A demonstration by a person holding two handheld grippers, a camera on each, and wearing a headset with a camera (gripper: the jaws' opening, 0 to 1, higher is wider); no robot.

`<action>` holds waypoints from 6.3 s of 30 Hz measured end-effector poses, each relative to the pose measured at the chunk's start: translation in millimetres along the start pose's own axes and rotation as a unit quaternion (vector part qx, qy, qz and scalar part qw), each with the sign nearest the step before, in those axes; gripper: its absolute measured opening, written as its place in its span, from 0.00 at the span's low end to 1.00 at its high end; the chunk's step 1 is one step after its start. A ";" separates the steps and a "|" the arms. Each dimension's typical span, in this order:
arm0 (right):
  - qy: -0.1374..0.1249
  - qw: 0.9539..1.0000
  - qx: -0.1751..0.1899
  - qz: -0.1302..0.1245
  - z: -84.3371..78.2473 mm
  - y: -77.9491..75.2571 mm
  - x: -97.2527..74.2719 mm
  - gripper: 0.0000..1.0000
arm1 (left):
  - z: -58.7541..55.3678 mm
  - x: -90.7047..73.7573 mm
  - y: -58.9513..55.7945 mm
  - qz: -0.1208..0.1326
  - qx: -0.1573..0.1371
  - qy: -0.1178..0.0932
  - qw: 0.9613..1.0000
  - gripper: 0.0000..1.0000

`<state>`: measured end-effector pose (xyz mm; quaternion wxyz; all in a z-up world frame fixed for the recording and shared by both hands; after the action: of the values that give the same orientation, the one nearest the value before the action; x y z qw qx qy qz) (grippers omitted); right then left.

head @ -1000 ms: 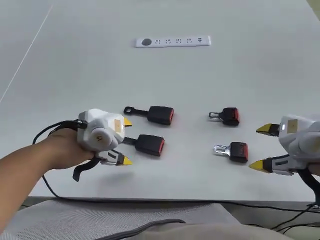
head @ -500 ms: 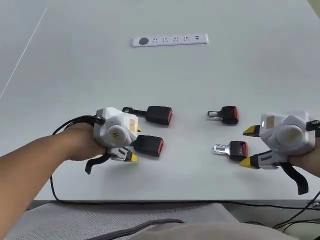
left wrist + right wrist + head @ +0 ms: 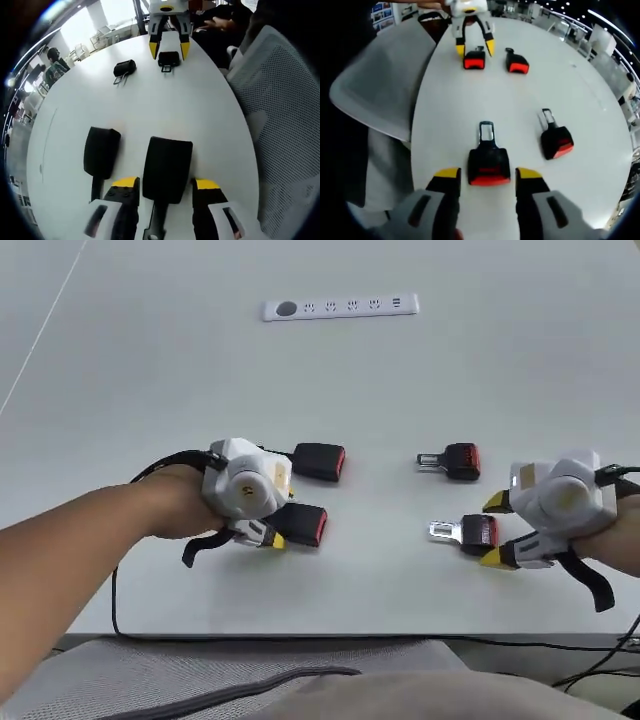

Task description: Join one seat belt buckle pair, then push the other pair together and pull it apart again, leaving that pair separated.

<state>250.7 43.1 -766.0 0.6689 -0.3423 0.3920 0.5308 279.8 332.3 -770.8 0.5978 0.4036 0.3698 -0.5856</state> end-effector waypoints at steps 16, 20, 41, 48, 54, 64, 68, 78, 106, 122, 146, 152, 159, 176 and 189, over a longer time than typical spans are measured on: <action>0.019 0.999 -0.015 0.025 1.7 -0.7 5.7 0.35 | 1.9 -0.1 1.6 0.027 -0.051 0.006 0.998 0.34; 0.022 0.999 -0.027 0.031 1.8 -2.0 5.6 0.34 | 2.9 0.0 -0.1 0.034 -0.068 0.015 0.997 0.34; 0.022 0.999 -0.027 0.031 4.6 -2.9 7.7 0.34 | -0.2 -0.1 -2.2 0.034 -0.066 0.005 0.997 0.33; 0.012 0.999 -0.032 0.034 16.1 -0.2 12.8 0.34 | 0.4 0.8 -1.7 0.027 -0.060 0.008 0.998 0.33; -0.002 0.999 -0.038 0.035 32.3 1.5 22.2 0.34 | 0.2 1.3 -1.4 0.022 -0.058 0.010 0.998 0.33; -0.023 0.998 -0.046 0.034 63.2 1.6 44.3 0.34 | 1.2 2.0 -1.1 0.017 -0.053 0.012 0.998 0.33; -0.026 0.998 -0.051 0.034 79.1 5.7 52.2 0.34 | 1.5 2.2 -0.6 0.015 -0.051 0.013 0.998 0.33; -0.025 0.998 -0.058 0.031 115.1 11.0 71.1 0.33 | 4.5 3.0 -0.7 0.007 -0.040 0.024 0.999 0.33; -0.046 0.997 -0.052 0.034 134.6 10.4 81.1 0.30 | 4.4 3.3 -0.3 0.001 -0.035 0.018 0.999 0.32; -0.043 0.997 -0.057 0.033 152.0 5.8 87.1 0.30 | 3.7 4.7 1.0 -0.005 -0.038 0.013 0.999 0.31; -0.043 0.996 -0.068 0.037 142.1 11.3 84.3 0.31 | 2.5 2.8 -1.5 -0.009 -0.035 0.019 0.999 0.31; -0.042 0.996 -0.068 0.038 142.2 11.4 84.1 0.31 | 3.4 2.6 -2.1 -0.010 -0.033 0.021 0.999 0.31; -0.042 0.995 -0.076 0.039 143.3 11.3 84.1 0.33 | 3.6 2.7 -2.0 -0.012 -0.038 0.023 0.999 0.33; -0.081 0.993 -0.074 0.036 154.5 15.8 60.7 0.35 | 12.5 -22.1 2.8 0.011 -0.023 0.019 1.000 0.38; -0.085 0.995 -0.061 0.003 133.7 -16.0 35.5 0.35 | 37.5 -34.4 45.0 0.055 -0.017 -0.006 0.998 0.42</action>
<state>292.5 172.4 -735.6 0.6757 -0.3350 0.3018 0.5831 322.2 311.2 -722.1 0.6384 0.4095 0.3532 -0.5477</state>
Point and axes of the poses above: the centre of the closed fingertips' face, and the gripper's own axes: x roughly forward along the fingers, y roughly to its left, z roughly out of its top, the point moved 6 cm from there along -x, roughly backward along the fingers, and after that the axes turned 1 degree about -z, right-handed, at the moved point
